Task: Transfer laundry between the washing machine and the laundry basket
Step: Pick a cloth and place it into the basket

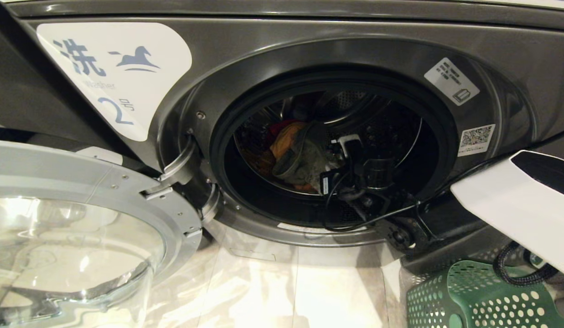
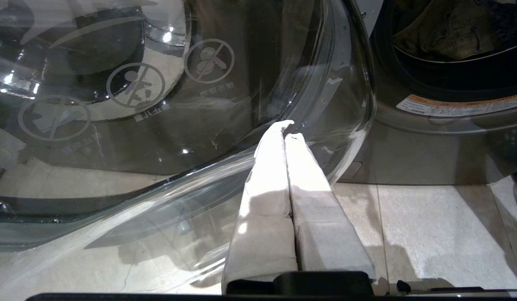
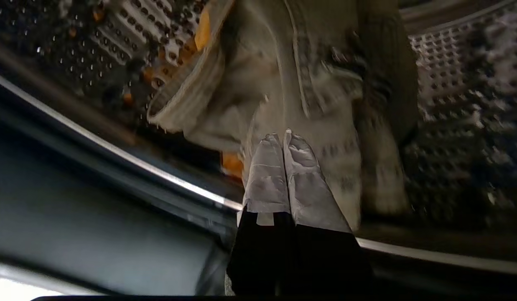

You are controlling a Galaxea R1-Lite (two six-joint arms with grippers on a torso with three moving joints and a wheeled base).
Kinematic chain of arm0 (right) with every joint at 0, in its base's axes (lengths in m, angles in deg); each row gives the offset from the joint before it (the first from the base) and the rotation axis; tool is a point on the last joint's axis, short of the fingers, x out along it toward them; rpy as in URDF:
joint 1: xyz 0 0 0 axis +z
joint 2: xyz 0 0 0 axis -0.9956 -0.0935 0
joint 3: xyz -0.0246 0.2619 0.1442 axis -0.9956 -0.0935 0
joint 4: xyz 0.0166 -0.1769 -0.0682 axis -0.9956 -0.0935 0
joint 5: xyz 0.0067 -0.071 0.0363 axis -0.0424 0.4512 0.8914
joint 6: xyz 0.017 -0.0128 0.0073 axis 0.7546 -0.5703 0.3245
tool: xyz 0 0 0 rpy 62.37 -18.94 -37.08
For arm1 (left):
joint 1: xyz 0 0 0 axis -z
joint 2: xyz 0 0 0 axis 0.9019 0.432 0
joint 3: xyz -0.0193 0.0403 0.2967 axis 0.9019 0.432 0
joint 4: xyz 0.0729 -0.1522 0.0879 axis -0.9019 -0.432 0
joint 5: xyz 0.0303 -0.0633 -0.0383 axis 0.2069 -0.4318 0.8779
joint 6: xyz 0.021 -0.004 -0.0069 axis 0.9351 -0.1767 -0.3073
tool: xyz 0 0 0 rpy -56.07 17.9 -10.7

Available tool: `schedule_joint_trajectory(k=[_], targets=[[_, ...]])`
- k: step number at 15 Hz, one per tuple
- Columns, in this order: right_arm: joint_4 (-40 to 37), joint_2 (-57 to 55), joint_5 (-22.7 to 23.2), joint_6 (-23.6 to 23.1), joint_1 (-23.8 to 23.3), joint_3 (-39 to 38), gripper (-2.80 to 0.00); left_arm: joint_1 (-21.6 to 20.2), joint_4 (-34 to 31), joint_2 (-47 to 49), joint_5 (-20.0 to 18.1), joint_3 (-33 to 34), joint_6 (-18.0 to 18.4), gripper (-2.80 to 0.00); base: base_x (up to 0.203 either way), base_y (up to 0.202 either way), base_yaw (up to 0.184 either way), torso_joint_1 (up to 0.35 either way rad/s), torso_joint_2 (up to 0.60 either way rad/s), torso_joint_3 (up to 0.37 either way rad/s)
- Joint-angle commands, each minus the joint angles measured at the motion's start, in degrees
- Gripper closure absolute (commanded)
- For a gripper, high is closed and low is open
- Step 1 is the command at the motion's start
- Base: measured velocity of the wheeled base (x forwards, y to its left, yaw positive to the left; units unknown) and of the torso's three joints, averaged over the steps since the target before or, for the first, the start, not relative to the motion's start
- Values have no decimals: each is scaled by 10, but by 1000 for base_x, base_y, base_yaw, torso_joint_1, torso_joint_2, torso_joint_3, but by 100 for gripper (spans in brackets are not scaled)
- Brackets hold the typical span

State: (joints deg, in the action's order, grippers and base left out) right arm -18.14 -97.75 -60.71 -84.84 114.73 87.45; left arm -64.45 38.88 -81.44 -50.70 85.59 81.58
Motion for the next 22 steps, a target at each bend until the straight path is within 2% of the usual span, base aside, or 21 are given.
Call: schedule_joint_trajectory(k=[1, 2, 5, 8, 9, 10, 13, 17, 19, 22], targets=[[-18, -22, -1, 0, 3, 37, 0, 0, 0, 1, 0, 23, 0, 0, 0, 0, 0, 0, 0, 0], [-31, -26, -2, 3, 6, 53, -280, 0, 0, 1, 0, 23, 0, 0, 0, 0, 0, 0, 0, 0], [-52, -49, -4, 3, 7, 95, -280, 0, 0, 1, 0, 23, 0, 0, 0, 0, 0, 0, 0, 0], [-144, -68, -13, 22, 4, 175, -280, 0, 0, 1, 0, 23, 0, 0, 0, 0, 0, 0, 0, 0], [-178, -72, -29, 28, 2, 198, -280, 0, 0, 1, 0, 23, 0, 0, 0, 0, 0, 0, 0, 0], [-204, -74, -49, 34, 2, 211, -280, 0, 0, 1, 0, 23, 0, 0, 0, 0, 0, 0, 0, 0], [-264, -67, -54, 36, -1, 232, -280, 0, 0, 1, 0, 23, 0, 0, 0, 0, 0, 0, 0, 0], [-281, -87, -55, 37, -1, 265, -280, 0, 0, 1, 0, 23, 0, 0, 0, 0, 0, 0, 0, 0], [-299, -100, -71, 38, 0, 276, -280, 0, 0, 1, 0, 23, 0, 0, 0, 0, 0, 0, 0, 0], [-412, -100, -78, 67, 0, 308, -280, 0, 0, 1, 0, 23, 0, 0, 0, 0, 0, 0, 0, 0]])
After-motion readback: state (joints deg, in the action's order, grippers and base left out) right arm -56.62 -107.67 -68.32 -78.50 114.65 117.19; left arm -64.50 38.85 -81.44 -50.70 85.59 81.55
